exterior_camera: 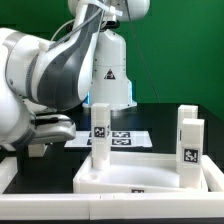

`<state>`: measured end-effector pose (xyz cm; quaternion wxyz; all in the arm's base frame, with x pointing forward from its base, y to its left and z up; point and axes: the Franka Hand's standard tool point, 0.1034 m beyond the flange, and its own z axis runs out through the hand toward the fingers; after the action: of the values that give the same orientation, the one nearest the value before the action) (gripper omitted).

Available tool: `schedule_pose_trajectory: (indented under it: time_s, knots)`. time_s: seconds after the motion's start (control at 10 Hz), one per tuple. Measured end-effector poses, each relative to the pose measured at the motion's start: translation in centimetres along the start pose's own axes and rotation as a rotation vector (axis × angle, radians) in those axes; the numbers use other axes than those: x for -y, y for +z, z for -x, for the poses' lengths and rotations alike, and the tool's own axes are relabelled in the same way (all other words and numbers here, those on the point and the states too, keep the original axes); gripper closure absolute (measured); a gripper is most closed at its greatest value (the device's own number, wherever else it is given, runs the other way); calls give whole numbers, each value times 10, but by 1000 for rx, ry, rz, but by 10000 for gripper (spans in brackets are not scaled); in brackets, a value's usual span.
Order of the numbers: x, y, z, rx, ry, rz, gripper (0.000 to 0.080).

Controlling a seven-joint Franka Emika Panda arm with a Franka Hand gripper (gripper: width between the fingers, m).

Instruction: Assemble desk

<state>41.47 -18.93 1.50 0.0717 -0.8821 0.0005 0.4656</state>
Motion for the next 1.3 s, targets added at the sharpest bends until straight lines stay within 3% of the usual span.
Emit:
schedule_pose_trajectory:
  time_s: [0.1,0.7,0.9,1.0,1.1,1.3]
  knots:
    - [0,0,0,1,1,0,516]
    - [2,-5,4,3,-1,-1,513]
    - [22,-62,30,-72,-31,15,512]
    - [30,-79,45,-89,-36,11,512]
    - [32,-92,52,-111,-45,38,512]
    - [28,-90,45,-153,-44,45,512]
